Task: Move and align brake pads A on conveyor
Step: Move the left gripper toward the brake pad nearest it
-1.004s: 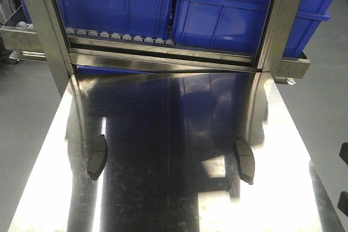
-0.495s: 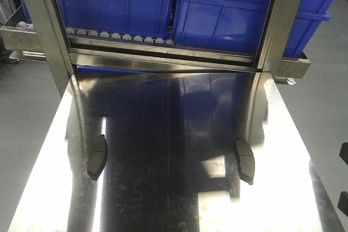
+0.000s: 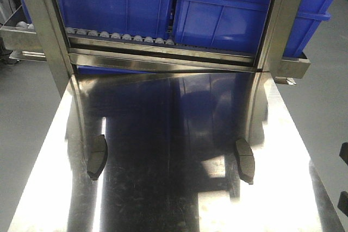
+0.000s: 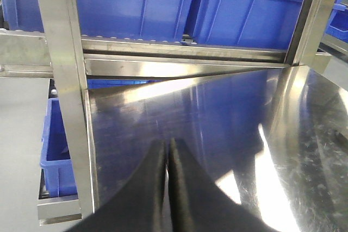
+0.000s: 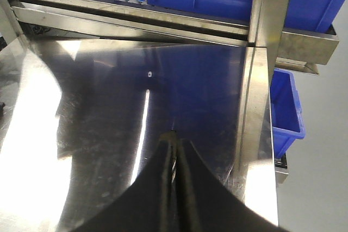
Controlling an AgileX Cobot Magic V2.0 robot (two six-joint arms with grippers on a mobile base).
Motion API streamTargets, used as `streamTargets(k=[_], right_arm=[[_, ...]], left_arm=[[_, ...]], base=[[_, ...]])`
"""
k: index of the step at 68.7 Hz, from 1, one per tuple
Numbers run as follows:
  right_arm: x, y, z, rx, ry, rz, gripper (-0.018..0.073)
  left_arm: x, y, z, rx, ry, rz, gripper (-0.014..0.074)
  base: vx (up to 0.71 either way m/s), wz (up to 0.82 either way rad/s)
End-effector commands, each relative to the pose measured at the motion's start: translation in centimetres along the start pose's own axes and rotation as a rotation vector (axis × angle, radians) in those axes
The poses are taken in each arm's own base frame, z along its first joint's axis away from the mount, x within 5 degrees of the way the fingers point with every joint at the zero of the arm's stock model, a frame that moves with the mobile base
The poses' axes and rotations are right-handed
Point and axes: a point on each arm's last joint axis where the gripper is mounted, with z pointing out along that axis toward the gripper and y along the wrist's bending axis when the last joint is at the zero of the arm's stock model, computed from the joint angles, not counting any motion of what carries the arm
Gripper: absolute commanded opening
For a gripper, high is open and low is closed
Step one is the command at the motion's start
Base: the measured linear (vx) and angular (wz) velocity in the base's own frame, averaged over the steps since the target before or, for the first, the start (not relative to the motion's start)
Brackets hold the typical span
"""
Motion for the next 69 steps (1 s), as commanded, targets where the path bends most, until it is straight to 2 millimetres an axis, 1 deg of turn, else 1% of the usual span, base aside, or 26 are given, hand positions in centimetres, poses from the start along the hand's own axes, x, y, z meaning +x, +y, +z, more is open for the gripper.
streamTargets(k=[1,5,9,17,18,23,29,36,44,51,56,65,66,67,69], right_arm=[[-1.4,0.1,-0.3,-0.005,-0.091,-0.016,-0.0008],[-1.4,0.1,-0.3,-0.005,-0.091,-0.016,-0.0008],[-1.4,0.1,-0.3,-0.005,-0.091,-0.016,-0.0008],[-1.4,0.1,-0.3,-0.005,-0.091,-0.016,-0.0008],[-1.4,0.1,-0.3,-0.005,-0.091,-0.016,-0.0008],[-1.4,0.1,-0.3,-0.005,-0.091,-0.016,-0.0008],[-1.4,0.1,-0.3,-0.005,-0.091,-0.016,-0.0008],[-1.4,0.1,-0.3,-0.005,-0.091,-0.016,-0.0008],[-1.4,0.1,-0.3,-0.005,-0.091,-0.016,-0.0008],[-1.4,0.1,-0.3,-0.005,-0.091,-0.016,-0.0008],[-1.4,0.1,-0.3,-0.005,-0.091,-0.016,-0.0008],[-1.4,0.1,-0.3,-0.005,-0.091,-0.016,-0.0008],[-1.4,0.1,-0.3,-0.005,-0.091,-0.016,-0.0008],[-1.4,0.1,-0.3,-0.005,-0.091,-0.016,-0.0008],[-1.4,0.1,-0.3,-0.005,-0.091,-0.016,-0.0008]], left_arm=[[-1.4,-0.3,-0.2,0.031,-0.09,0.006,0.0031],[-1.4,-0.3,-0.2,0.031,-0.09,0.006,0.0081],[-1.4,-0.3,-0.2,0.031,-0.09,0.006,0.0167],[-1.4,-0.3,-0.2,0.031,-0.09,0.006,0.0418],[-1.4,-0.3,-0.2,0.031,-0.09,0.006,0.0463],[-1.4,-0.3,-0.2,0.031,-0.09,0.006,0.0622],[-1.4,-0.4,-0.2,0.036,-0.09,-0.007,0.0735],[-1.3,-0.5,-0.1,0.044,-0.079,-0.029,0.0726],[-1.9,-0.6,1.0,0.027,-0.003,-0.033,0.0688],[-3.0,-0.9,2.9,-0.002,0.115,-0.029,0.0652],[-3.9,-1.2,5.0,-0.022,0.222,-0.031,0.064],[-5.4,-1.8,8.3,-0.036,0.351,-0.041,0.0638],[-5.4,-1.9,8.5,-0.039,0.363,-0.04,0.0638],[-5.4,-1.9,9.3,-0.046,0.396,-0.039,0.0636],[-5.5,-2.0,10.0,-0.054,0.429,-0.038,0.0633]], base=[[0.0,0.0],[0.0,0.0],[0.0,0.0],[0.0,0.0],[0.0,0.0],[0.0,0.0],[0.0,0.0],[0.0,0.0],[0.0,0.0],[0.0,0.0],[0.0,0.0],[0.0,0.0],[0.0,0.0],[0.0,0.0],[0.0,0.0]])
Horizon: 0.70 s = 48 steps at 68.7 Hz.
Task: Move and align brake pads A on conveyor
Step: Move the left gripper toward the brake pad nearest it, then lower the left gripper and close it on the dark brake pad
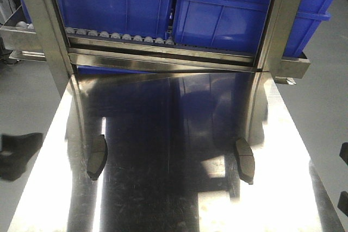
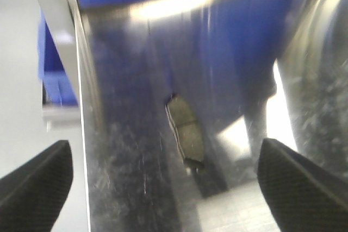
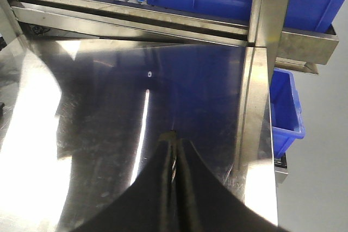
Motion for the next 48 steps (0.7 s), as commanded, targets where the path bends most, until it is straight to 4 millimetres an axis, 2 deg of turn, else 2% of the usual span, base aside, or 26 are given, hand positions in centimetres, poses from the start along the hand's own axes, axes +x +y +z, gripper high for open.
streamTargets(k=[1,13,27,38,48], right_arm=[[-1.4,0.1,-0.3,-0.005,-0.091,-0.016,-0.0008],[-1.4,0.1,-0.3,-0.005,-0.091,-0.016,-0.0008],[-1.4,0.1,-0.3,-0.005,-0.091,-0.016,-0.0008],[-1.4,0.1,-0.3,-0.005,-0.091,-0.016,-0.0008],[-1.4,0.1,-0.3,-0.005,-0.091,-0.016,-0.0008]], left_arm=[[-2.7,-0.9,1.6,0.006,0.029,-0.001,0.0632],[-4.7,-1.7,6.1,-0.042,0.236,0.014,0.0629],[-6.5,-3.4,11.3,0.011,0.406,0.073,0.0617],[-6.7,-3.9,15.1,0.006,0.52,0.088,0.0601],[-6.1,-4.0,17.9,-0.008,0.592,0.092,0.0584]], base=[[0.0,0.0],[0.0,0.0],[0.0,0.0],[0.0,0.0],[0.0,0.0]])
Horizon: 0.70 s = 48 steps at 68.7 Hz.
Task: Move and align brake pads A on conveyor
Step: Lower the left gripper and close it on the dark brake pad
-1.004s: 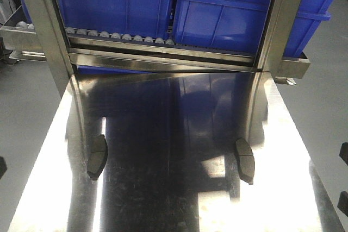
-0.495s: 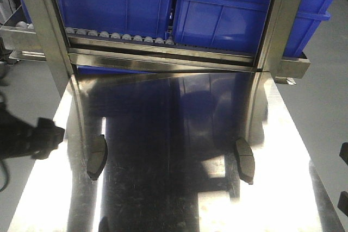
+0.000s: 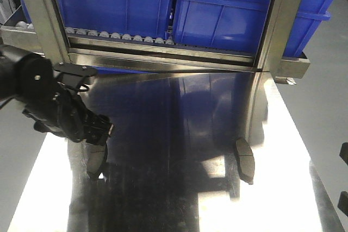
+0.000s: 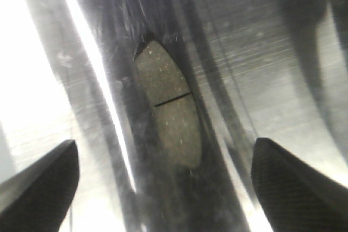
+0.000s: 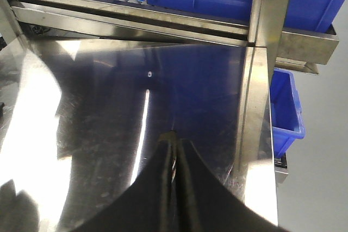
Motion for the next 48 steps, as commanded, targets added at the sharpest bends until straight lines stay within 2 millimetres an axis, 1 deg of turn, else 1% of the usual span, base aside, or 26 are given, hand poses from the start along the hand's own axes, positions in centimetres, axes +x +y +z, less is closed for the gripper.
streamTargets(k=[1,8,24,48], right_arm=[[-1.4,0.1,-0.3,-0.005,-0.091,-0.016,-0.0008],[-1.4,0.1,-0.3,-0.005,-0.091,-0.016,-0.0008],[-1.4,0.1,-0.3,-0.005,-0.091,-0.016,-0.0008],[-1.4,0.1,-0.3,-0.005,-0.091,-0.016,-0.0008]], left_arm=[[-1.3,-0.4,-0.3,0.014,-0.037,0.002,0.0584],[-1.7,-0.5,1.5,0.007,0.008,0.002,0.0583],[-1.6,-0.5,4.3,-0.003,0.08,0.001,0.0583],[-1.8,-0.5,5.8,-0.004,0.09,0.0,0.0576]], base=[[0.0,0.0],[0.0,0.0],[0.0,0.0],[0.0,0.0]])
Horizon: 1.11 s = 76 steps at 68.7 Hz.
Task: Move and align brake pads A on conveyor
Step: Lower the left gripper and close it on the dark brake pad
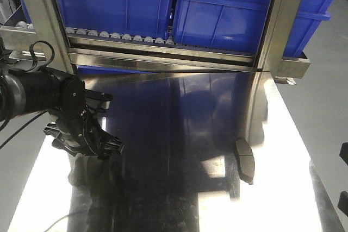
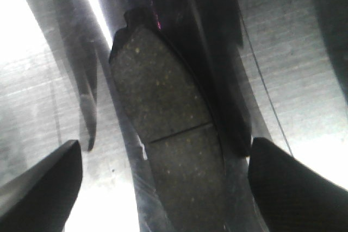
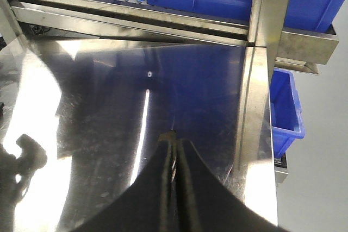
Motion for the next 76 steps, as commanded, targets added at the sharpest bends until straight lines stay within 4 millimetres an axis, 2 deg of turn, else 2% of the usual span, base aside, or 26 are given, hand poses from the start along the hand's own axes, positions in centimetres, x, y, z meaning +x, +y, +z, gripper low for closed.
streamTargets(k=[1,49,61,76], right_arm=[[-1.37,0.08,-0.27,-0.005,-0.091,-0.016,-0.0008],[-1.37,0.08,-0.27,-0.005,-0.091,-0.016,-0.0008],[-1.37,0.08,-0.27,-0.005,-0.091,-0.016,-0.0008],[-1.37,0.08,-0.27,-0.005,-0.091,-0.016,-0.0008]], left_arm=[[-0.71,-0.36,-1.88,0.02,-0.083,-0.004,0.0576],[-0.77,-0.36,-1.81,0.02,-0.087,-0.004,0.0568],[-0.74,-0.36,-1.8,0.021,-0.084,-0.004,0.0463],[-0.75,-0.36,-1.88,0.02,-0.088,-0.003,0.0223]], base=[[0.0,0.0],[0.0,0.0],[0.0,0.0],[0.0,0.0]])
